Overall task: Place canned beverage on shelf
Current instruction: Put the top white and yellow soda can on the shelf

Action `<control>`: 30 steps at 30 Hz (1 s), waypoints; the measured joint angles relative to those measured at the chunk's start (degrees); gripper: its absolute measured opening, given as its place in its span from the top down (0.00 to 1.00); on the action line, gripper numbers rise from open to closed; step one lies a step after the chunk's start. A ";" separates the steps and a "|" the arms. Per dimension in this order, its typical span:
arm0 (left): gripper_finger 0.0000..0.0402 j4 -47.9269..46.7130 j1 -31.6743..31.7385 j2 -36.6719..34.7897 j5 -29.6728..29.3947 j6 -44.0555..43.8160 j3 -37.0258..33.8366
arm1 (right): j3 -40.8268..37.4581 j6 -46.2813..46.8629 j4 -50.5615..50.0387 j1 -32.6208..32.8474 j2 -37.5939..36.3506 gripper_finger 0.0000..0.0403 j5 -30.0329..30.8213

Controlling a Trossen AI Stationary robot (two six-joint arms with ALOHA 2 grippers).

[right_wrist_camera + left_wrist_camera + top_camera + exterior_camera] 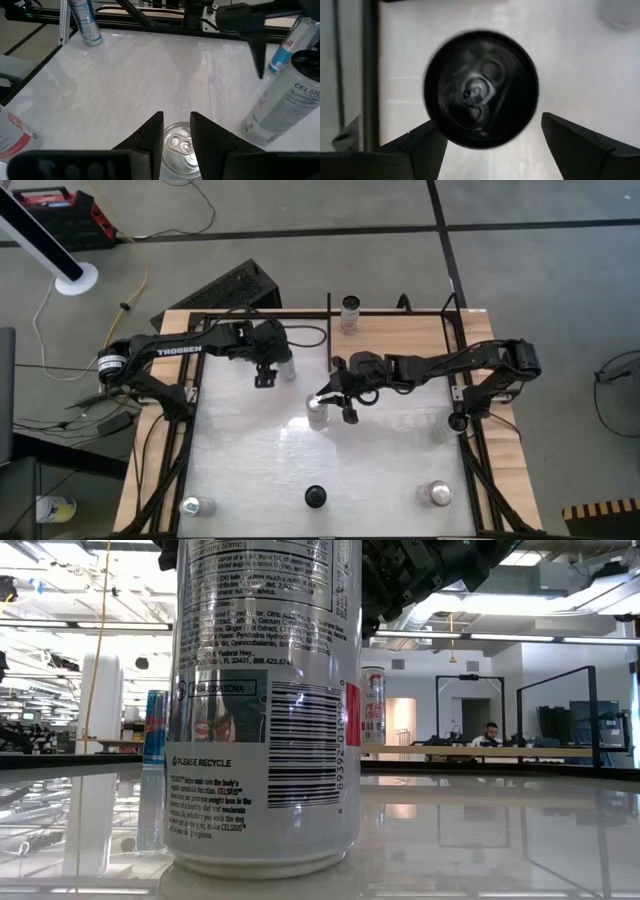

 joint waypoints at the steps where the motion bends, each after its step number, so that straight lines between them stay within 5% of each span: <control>1: 0.26 -0.45 -0.01 0.00 0.78 0.14 0.00 | 0.00 0.00 0.00 0.00 0.00 0.70 -0.01; 20: 0.26 -3.68 -0.16 0.00 12.38 -3.69 0.00 | 0.00 -0.54 1.69 -0.35 1.51 0.70 0.15; 30: 0.26 -2.66 -0.58 0.00 14.86 -4.95 0.00 | 1.27 -3.35 11.24 -3.23 4.15 0.70 0.29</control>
